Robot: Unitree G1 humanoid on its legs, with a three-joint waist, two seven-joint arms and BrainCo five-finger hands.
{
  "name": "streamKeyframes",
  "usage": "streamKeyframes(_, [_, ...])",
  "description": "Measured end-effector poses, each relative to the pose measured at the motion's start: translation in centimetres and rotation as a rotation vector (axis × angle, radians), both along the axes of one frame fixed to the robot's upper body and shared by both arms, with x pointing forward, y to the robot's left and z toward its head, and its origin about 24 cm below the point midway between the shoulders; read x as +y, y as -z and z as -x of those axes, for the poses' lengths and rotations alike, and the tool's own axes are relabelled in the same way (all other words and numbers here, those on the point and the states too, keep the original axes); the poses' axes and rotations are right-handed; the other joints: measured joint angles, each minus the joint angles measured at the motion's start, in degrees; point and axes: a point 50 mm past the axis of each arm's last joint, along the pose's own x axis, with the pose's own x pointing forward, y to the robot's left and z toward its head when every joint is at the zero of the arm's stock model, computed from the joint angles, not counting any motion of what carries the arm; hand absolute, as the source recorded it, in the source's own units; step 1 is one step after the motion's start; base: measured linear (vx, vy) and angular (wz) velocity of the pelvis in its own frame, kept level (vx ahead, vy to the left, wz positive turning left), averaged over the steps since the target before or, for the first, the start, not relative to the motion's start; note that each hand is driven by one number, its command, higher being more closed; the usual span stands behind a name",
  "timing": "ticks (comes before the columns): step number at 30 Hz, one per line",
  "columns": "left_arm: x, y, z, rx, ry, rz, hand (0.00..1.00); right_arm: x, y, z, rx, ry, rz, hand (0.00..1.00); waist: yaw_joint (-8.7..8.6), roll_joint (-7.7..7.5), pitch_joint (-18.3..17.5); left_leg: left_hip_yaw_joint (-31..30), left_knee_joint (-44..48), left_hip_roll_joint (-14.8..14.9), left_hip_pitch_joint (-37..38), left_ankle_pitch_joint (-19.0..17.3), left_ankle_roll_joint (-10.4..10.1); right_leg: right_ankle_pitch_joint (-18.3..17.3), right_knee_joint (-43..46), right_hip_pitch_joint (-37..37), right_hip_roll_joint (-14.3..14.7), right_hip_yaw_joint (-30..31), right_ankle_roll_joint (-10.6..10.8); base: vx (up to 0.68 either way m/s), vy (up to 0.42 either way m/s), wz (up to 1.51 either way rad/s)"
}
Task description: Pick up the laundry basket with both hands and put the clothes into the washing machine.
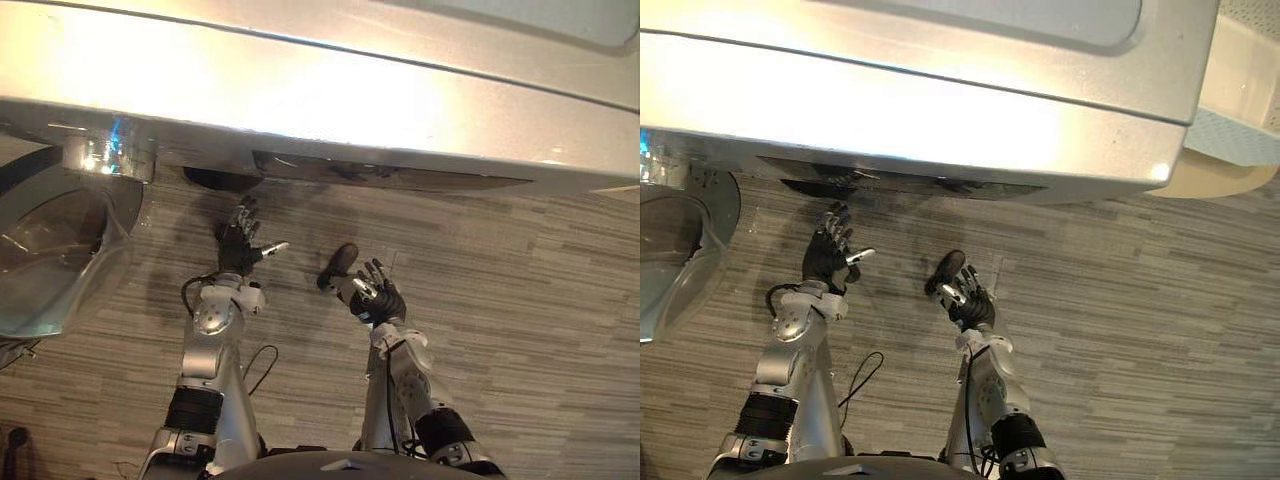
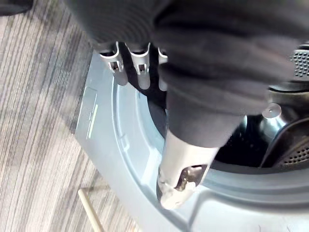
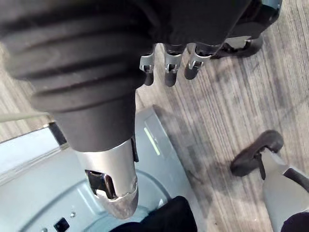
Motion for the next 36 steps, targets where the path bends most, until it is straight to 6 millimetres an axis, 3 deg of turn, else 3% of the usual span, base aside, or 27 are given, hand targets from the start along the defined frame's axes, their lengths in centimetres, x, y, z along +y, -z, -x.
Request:
streamKeyframes(5, [0.1, 0.2, 0.2, 0.000, 0.035, -0.006, 0.00, 0.5, 0.8, 0.3, 0.029, -0.067, 0.093, 0.00, 0.81, -0.03, -0.36, -3.97, 0.44, 0.10, 2.03, 0.48, -0.65, -1.51, 1.04, 4.89, 1.45, -1.00, -0.36, -0.01, -0.053, 0.25])
streamKeyframes(8, [0.7, 1.3, 1.0, 0.038, 0.045, -0.035, 0.00, 0.3, 1.4, 0.7, 0.064, -0.082, 0.128, 0.00, 1.36, 0.19, -0.54, -7.94, -0.73, -0.55, 4.37, 1.83, -2.31, -4.11, 1.34, 10.49, 1.66, -5.00, -0.96, -0.03, -0.153, 0.60])
streamKeyframes(10, [1.0, 2.0, 1.5, 0.067, 0.048, -0.055, 0.00, -0.4, 1.8, 1.2, 0.083, -0.072, 0.143, 0.00, 1.05, 0.25, -0.55, -6.77, -6.70, -1.55, 8.47, 3.22, -2.43, -5.68, -0.53, 16.26, 0.69, -9.81, -0.77, 0.00, -0.161, 1.14])
streamKeyframes(11, [1.1, 2.0, 1.5, 0.068, 0.049, -0.062, 0.00, -0.6, 2.0, 1.4, 0.089, -0.065, 0.146, 0.00, 1.04, 0.25, -0.55, -4.18, -8.74, -0.80, 9.85, 3.18, -2.31, -5.68, -1.52, 17.63, 0.33, -11.26, -0.79, 0.03, -0.151, 1.37])
streamKeyframes(12, [1.2, 2.0, 1.5, 0.065, 0.049, -0.072, 0.00, -1.3, 2.2, 1.7, 0.101, -0.039, 0.148, 0.00, 0.53, 0.44, -0.52, 3.80, -12.43, 2.09, 13.21, 3.30, -0.75, -5.51, -3.49, 20.28, -0.55, -14.07, -1.23, 0.02, -0.097, 1.12])
streamKeyframes(14, [1.2, 2.1, 1.5, 0.068, 0.048, -0.093, 0.00, -2.3, 2.5, 2.1, 0.119, -0.003, 0.166, 0.00, -0.79, 1.32, -0.45, 15.66, -15.21, 6.16, 18.36, 5.35, 0.52, -5.11, -4.45, 22.86, -1.69, -16.38, -2.01, 0.02, -0.034, 0.85])
streamKeyframes(16, [1.2, 2.8, 2.0, 0.095, 0.051, -0.097, 0.00, -3.1, 2.6, 2.2, 0.128, 0.000, 0.192, 0.00, -0.10, 1.76, -0.44, 12.63, -8.19, 9.81, 19.96, 5.40, 1.16, -4.16, -3.75, 23.68, -1.95, -15.70, -3.38, 0.03, 0.087, -0.27])
streamKeyframes(17, [0.9, 3.4, 2.5, 0.115, 0.072, -0.112, 0.00, -3.4, 2.6, 2.3, 0.133, 0.004, 0.203, 0.00, 0.22, 1.91, -0.35, 5.51, -0.22, 10.38, 20.27, 1.20, -0.29, -3.94, -2.38, 23.83, -2.47, -13.84, -3.19, 0.03, 0.209, -0.54])
streamKeyframes(18, [0.1, 3.5, 2.6, 0.119, 0.116, -0.127, 0.00, -3.9, 2.7, 2.4, 0.138, 0.009, 0.215, 0.00, -0.60, 2.81, 0.43, 0.92, 4.12, 9.40, 21.63, -3.07, -3.53, -3.48, -1.54, 25.22, -3.66, -13.04, -2.11, -0.02, 0.304, -0.34])
streamKeyframes(19, [-0.6, 3.5, 2.7, 0.114, 0.150, -0.128, 0.00, -4.1, 2.8, 2.5, 0.142, 0.016, 0.216, 0.00, -1.30, 3.35, 0.76, 0.40, 4.07, 8.21, 22.93, -5.59, -6.38, -2.85, -1.22, 25.90, -5.08, -12.52, -0.95, -0.07, 0.297, 0.11])
streamKeyframes(21, [-1.7, 3.0, 2.6, 0.088, 0.209, -0.129, 0.00, -4.5, 2.8, 2.6, 0.145, 0.032, 0.215, 0.00, -1.67, 3.54, 1.27, 1.86, 5.21, 5.01, 22.81, -7.15, -3.89, -1.20, -2.15, 25.84, -8.32, -11.71, 1.60, -0.15, 0.324, 0.36])
streamKeyframes(23, [-2.4, 2.2, 2.1, 0.051, 0.237, -0.125, 0.00, -4.9, 2.5, 2.1, 0.144, 0.093, 0.207, 0.00, -0.84, 4.26, 1.68, 4.62, 2.85, 0.34, 21.51, -8.71, -1.65, 3.38, -7.77, 25.02, -10.96, -11.79, 4.56, -0.17, 0.369, 0.47])
streamKeyframes(25, [-2.6, 1.2, 1.6, 0.006, 0.243, -0.131, 0.00, -5.1, 2.4, 1.5, 0.157, 0.137, 0.230, 0.00, -0.43, 3.88, 1.89, 9.31, -0.92, -2.68, 21.58, -8.42, -0.97, 7.20, -15.06, 24.29, -12.23, -12.03, 4.98, -0.07, 0.334, 0.40])
streamKeyframes(26, [-2.5, 0.7, 1.6, -0.018, 0.236, -0.123, 0.00, -5.1, 2.4, 1.0, 0.173, 0.138, 0.260, 0.00, 0.28, 4.57, 2.11, 7.96, -0.88, -3.05, 22.37, -8.37, 0.67, 9.92, -18.11, 24.01, -11.94, -11.45, 5.22, -0.02, 0.411, 0.34])
streamKeyframes(27, [-2.5, 0.2, 1.5, -0.038, 0.243, -0.126, 0.00, -4.9, 2.1, 0.5, 0.175, 0.136, 0.277, 0.00, 0.21, 4.63, 2.71, 9.25, -1.22, -5.49, 21.49, -8.91, 2.69, 12.46, -20.54, 23.35, -12.22, -8.63, 5.10, -0.01, 0.361, 0.19])
streamKeyframes(30, [-2.6, -1.2, 1.2, -0.100, 0.247, -0.119, 0.00, -4.6, 1.8, -0.9, 0.201, 0.156, 0.278, 0.00, 0.08, 4.73, 3.73, 9.67, -3.11, -9.61, 20.55, -8.61, 4.27, 13.38, -23.10, 21.97, -12.45, -3.62, 4.78, 0.01, 0.321, 0.42])
streamKeyframes(32, [-2.5, -1.7, 1.2, -0.126, 0.234, -0.108, 0.00, -4.7, 1.0, -2.4, 0.189, 0.181, 0.260, 0.00, 0.15, 4.72, 3.96, 9.88, -4.90, -11.85, 20.29, -8.01, 5.28, 13.35, -23.11, 21.07, -13.09, -2.15, 4.92, 0.05, 0.158, 0.32])
streamKeyframes(36, [-2.1, -2.8, 1.0, -0.174, 0.212, -0.089, 0.00, -5.8, -4.2, -7.3, 0.049, 0.269, 0.137, 0.00, 1.30, 4.93, 4.73, 9.68, -7.08, -13.78, 15.99, -6.40, 5.50, 17.33, -25.84, 17.92, -13.44, -2.18, 7.90, 0.05, 0.061, 0.18])
